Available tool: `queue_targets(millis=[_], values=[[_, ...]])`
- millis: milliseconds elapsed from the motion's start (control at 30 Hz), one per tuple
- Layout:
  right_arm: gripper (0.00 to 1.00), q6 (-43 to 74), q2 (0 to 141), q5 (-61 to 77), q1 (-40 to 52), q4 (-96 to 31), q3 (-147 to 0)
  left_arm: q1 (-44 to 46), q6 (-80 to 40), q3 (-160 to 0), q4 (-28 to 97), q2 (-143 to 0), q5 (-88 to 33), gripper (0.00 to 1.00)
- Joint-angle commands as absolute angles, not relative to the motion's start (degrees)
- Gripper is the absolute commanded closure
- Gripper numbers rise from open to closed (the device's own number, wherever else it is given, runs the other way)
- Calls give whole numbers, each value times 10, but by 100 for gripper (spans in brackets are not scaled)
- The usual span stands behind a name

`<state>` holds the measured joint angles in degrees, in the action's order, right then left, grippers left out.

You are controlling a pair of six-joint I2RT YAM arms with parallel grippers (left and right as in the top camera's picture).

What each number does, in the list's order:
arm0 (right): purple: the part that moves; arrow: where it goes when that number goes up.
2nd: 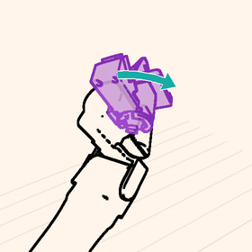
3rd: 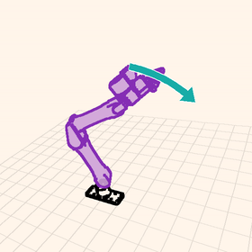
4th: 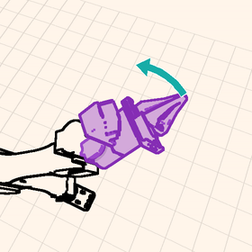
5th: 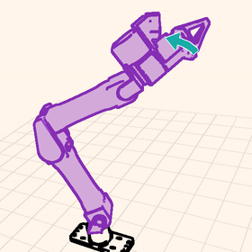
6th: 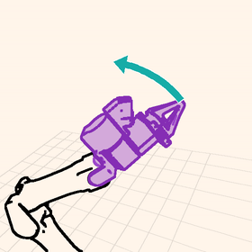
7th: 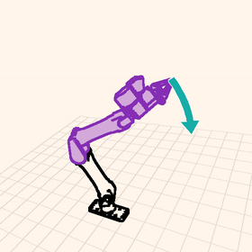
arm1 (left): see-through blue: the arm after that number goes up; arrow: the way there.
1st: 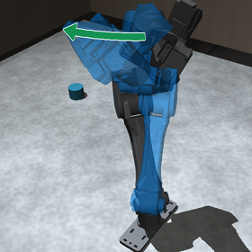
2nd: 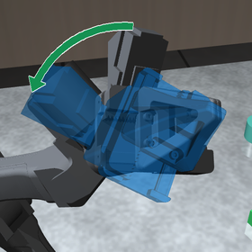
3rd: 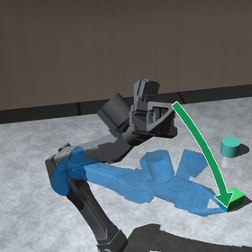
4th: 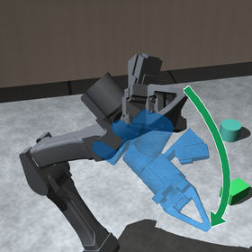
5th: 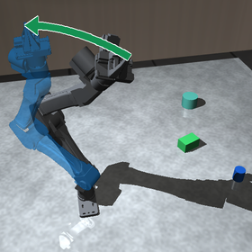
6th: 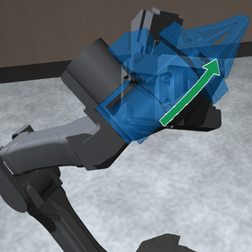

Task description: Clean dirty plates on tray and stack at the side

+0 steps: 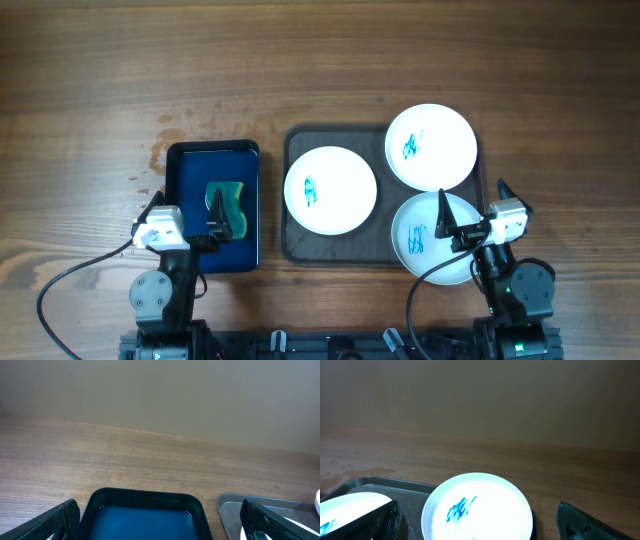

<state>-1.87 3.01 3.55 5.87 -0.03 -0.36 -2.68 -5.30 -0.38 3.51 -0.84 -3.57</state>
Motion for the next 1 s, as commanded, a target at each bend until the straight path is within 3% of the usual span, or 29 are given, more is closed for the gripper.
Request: queue_targets(millis=[0,300,467,633,800,967], values=[[0,-29,32,30,60,1,-3,-24,-61,-3,40,-5,-49,0],[0,-29,32,30,60,1,-3,-24,-61,-6,45,-14,-33,0],[0,-29,32,30,60,1,-3,-24,-27,-75,118,-91,-36,0],[0,-29,32,30,60,1,-3,-24,23,-278,227,-347,-36,0],[0,-29,32,30,60,1,-3,-24,20,-570,488,-631,-48,0],[0,-29,32,30,60,1,-3,-24,-57,-632,608,-720,-138,0]])
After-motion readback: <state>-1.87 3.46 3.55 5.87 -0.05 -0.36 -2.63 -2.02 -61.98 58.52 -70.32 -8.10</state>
